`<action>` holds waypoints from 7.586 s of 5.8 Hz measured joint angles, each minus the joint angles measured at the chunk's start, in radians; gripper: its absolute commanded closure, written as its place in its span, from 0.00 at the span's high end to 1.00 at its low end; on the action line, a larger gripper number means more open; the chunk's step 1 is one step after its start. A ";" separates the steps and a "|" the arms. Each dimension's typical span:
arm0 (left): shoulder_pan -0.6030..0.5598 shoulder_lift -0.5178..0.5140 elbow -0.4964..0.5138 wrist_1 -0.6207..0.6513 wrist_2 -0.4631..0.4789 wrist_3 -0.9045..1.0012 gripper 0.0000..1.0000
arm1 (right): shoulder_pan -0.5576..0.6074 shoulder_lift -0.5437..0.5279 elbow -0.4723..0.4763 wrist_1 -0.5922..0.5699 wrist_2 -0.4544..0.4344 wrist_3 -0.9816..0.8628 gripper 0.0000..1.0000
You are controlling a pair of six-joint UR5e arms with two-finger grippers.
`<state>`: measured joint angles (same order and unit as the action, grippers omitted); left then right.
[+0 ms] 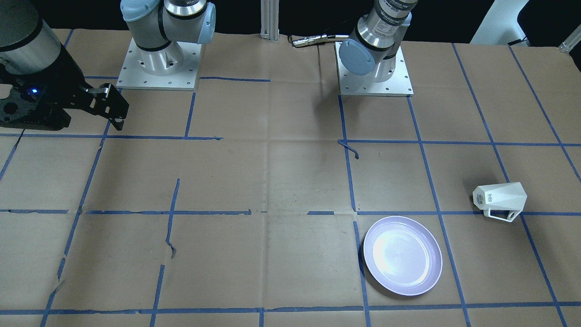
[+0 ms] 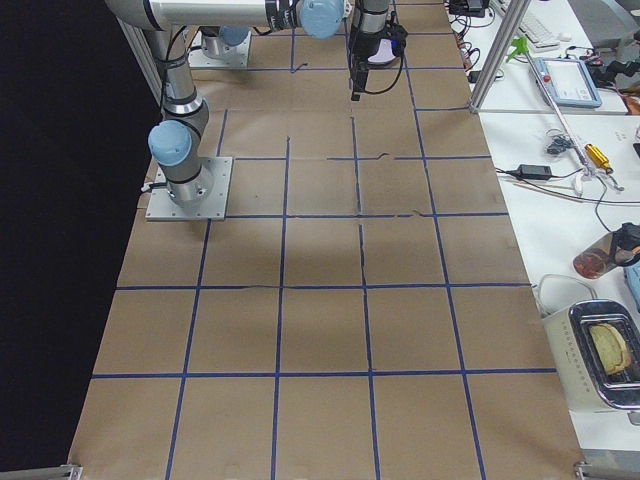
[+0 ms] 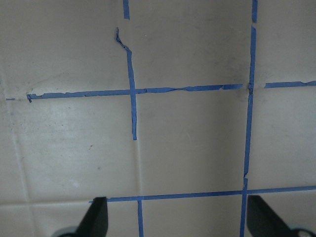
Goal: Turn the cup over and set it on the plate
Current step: 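Lower the left gripper onto the white cup lying on its side, then close the left gripper on the cup's open end, then lift the cup with the left gripper, turning it upright over the plate, then lower the upright cup onto the lavender plate and open the left gripper, then raise the left gripper away from the cup on the plate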
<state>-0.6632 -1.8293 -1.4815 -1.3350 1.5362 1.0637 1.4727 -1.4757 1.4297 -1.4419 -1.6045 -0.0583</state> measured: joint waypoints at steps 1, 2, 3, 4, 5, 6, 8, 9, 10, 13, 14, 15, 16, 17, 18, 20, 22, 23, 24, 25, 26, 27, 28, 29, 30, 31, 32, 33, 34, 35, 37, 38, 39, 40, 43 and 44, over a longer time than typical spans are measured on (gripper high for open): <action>0.027 -0.035 0.012 -0.027 -0.047 0.021 0.99 | 0.000 0.000 0.000 0.000 0.000 0.000 1.00; 0.067 -0.078 0.024 -0.109 -0.131 0.026 0.99 | 0.000 0.000 0.000 0.000 0.000 0.000 1.00; 0.113 -0.138 0.055 -0.221 -0.242 0.026 0.99 | 0.000 0.000 0.000 0.000 0.000 0.000 1.00; 0.140 -0.222 0.119 -0.357 -0.354 0.027 0.99 | 0.000 0.000 0.000 0.000 0.000 0.000 1.00; 0.149 -0.307 0.184 -0.477 -0.439 0.034 0.99 | 0.000 0.000 0.000 0.000 0.000 0.000 1.00; 0.151 -0.376 0.220 -0.562 -0.498 0.060 0.99 | 0.000 0.000 0.000 0.000 0.000 0.000 1.00; 0.147 -0.468 0.233 -0.675 -0.554 0.164 0.99 | 0.000 0.000 0.000 0.000 0.000 0.000 1.00; 0.145 -0.503 0.232 -0.709 -0.563 0.235 0.99 | 0.000 0.000 0.000 0.000 0.000 0.000 1.00; 0.142 -0.526 0.230 -0.725 -0.566 0.288 0.99 | 0.000 0.000 0.000 0.000 0.000 0.000 1.00; 0.126 -0.557 0.223 -0.773 -0.566 0.360 0.93 | 0.000 0.000 0.000 0.000 0.000 0.000 1.00; 0.118 -0.558 0.223 -0.774 -0.577 0.364 0.54 | 0.000 0.000 0.000 0.000 0.000 0.000 1.00; 0.113 -0.559 0.222 -0.775 -0.598 0.366 0.16 | 0.000 0.000 0.000 0.000 0.000 0.000 1.00; 0.112 -0.559 0.222 -0.780 -0.609 0.366 0.00 | 0.000 0.000 0.000 0.000 0.000 0.000 1.00; 0.111 -0.559 0.221 -0.790 -0.617 0.366 0.00 | 0.000 0.000 0.000 0.000 0.000 0.000 1.00; 0.111 -0.559 0.222 -0.806 -0.631 0.366 0.00 | 0.000 0.000 0.000 0.000 0.000 0.000 1.00; 0.111 -0.527 0.226 -0.863 -0.659 0.348 0.00 | 0.000 0.000 0.000 0.000 0.000 0.000 1.00; 0.110 -0.399 0.229 -0.971 -0.680 0.262 0.00 | 0.000 0.000 0.000 0.000 0.000 0.000 1.00; 0.102 -0.325 0.230 -0.991 -0.683 0.187 0.00 | 0.000 0.000 0.000 0.000 0.000 0.000 1.00; 0.072 -0.252 0.229 -0.982 -0.683 0.097 0.00 | 0.000 0.000 0.000 0.000 0.000 0.000 1.00; 0.006 -0.181 0.226 -0.910 -0.675 -0.036 0.00 | 0.000 0.000 0.000 0.000 0.000 0.000 1.00; -0.086 -0.131 0.222 -0.769 -0.619 -0.211 0.00 | 0.000 0.000 0.000 0.000 0.000 0.000 1.00; -0.205 -0.103 0.221 -0.587 -0.510 -0.410 0.00 | 0.000 0.000 0.000 0.000 0.000 0.000 1.00; -0.341 -0.094 0.219 -0.415 -0.384 -0.588 0.00 | 0.000 0.000 0.000 0.000 0.000 0.000 1.00; -0.486 -0.096 0.211 -0.267 -0.248 -0.740 0.00 | 0.000 0.000 0.000 0.000 0.000 0.000 1.00; -0.623 -0.100 0.181 -0.139 -0.123 -0.857 0.00 | 0.000 0.000 0.000 0.000 0.000 0.000 1.00; -0.730 -0.099 0.107 0.006 -0.020 -0.939 0.00 | 0.000 0.000 0.000 0.000 0.000 0.000 1.00; -0.785 -0.098 0.000 0.182 0.053 -0.981 0.00 | 0.000 0.000 0.000 0.000 0.000 0.000 1.00; -0.803 -0.106 -0.090 0.320 0.093 -0.993 0.00 | 0.000 0.000 0.000 0.000 0.000 0.000 1.00; -0.810 -0.126 -0.146 0.390 0.107 -0.999 0.00 | 0.000 0.000 0.000 0.000 0.000 0.000 1.00; -0.817 -0.153 -0.171 0.415 0.110 -1.004 0.00 | 0.000 0.000 0.000 0.000 0.000 0.000 1.00; -0.838 -0.201 -0.182 0.446 0.112 -1.004 0.90 | 0.000 0.000 0.000 0.000 0.000 0.000 1.00; -0.843 -0.207 -0.178 0.448 0.115 -1.003 0.99 | 0.000 0.000 0.000 0.000 0.000 0.000 1.00; -0.844 -0.204 -0.168 0.441 0.124 -1.002 0.99 | 0.000 0.000 0.000 0.000 0.000 0.000 1.00; -0.845 -0.187 -0.159 0.421 0.136 -1.001 0.99 | 0.000 0.000 0.000 0.000 0.000 0.000 1.00; -0.874 -0.057 -0.056 0.155 0.121 -1.004 0.99 | 0.000 0.000 0.000 0.000 0.000 0.000 1.00; -0.912 -0.036 0.023 0.017 0.106 -1.029 0.99 | 0.000 0.000 0.000 0.000 0.000 0.000 1.00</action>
<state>-1.5756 -1.8648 -1.4584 -1.3182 1.6425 0.0349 1.4726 -1.4756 1.4297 -1.4420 -1.6045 -0.0583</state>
